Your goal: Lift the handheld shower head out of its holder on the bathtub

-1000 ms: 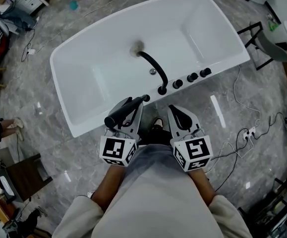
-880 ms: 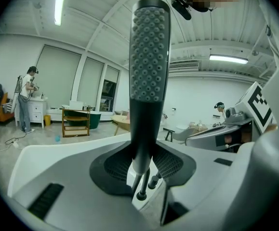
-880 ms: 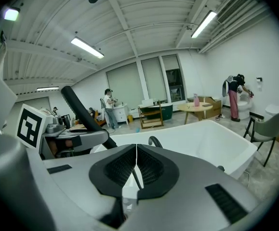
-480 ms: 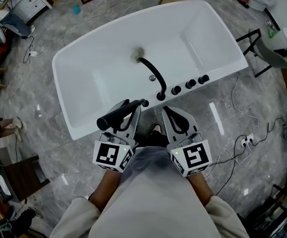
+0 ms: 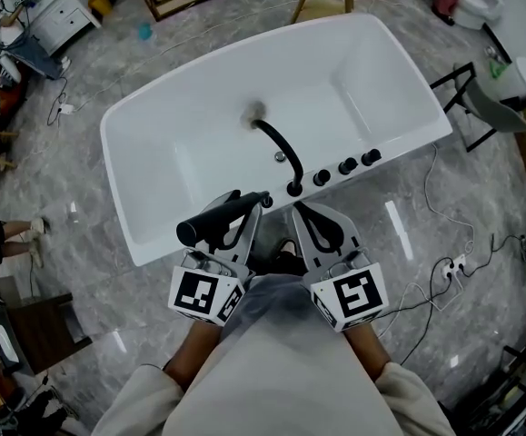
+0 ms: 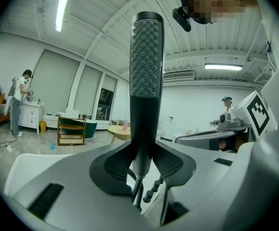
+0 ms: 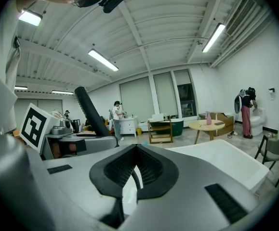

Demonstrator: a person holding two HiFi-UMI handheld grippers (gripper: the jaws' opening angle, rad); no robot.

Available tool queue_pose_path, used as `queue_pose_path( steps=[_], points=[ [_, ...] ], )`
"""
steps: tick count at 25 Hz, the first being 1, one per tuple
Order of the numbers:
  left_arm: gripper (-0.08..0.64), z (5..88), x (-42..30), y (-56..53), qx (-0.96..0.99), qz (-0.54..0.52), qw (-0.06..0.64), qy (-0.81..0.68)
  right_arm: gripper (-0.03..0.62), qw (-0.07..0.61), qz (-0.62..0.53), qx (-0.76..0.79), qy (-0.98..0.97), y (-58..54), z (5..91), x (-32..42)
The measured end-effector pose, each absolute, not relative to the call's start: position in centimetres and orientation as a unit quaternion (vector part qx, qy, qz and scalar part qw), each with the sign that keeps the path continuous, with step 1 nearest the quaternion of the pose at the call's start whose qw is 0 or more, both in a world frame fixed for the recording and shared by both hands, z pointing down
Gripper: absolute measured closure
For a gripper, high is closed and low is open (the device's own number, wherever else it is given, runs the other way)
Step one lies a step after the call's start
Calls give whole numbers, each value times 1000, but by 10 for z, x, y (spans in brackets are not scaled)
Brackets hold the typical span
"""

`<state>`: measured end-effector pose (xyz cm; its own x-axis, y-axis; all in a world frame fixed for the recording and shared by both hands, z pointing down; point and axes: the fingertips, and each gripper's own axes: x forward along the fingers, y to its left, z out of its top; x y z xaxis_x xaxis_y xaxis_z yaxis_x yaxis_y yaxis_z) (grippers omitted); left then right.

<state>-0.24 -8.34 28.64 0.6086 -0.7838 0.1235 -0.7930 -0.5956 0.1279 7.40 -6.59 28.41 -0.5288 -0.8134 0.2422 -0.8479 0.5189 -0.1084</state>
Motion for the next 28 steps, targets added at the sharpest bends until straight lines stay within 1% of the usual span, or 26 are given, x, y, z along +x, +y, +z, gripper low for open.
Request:
queue_pose_path(
  steps=[6,11,28],
  points=[
    [422,277,2,-81,896,45,49,-440,574,71,101,473,-873,-66,274,73],
    [422,276,1,-78,895,36,65,-440,575,71,88,467,-877,-65,271,70],
    [422,288,-6,-74,894,40,76,-440,574,77,91,468,-875,-63,277,66]
  ],
)
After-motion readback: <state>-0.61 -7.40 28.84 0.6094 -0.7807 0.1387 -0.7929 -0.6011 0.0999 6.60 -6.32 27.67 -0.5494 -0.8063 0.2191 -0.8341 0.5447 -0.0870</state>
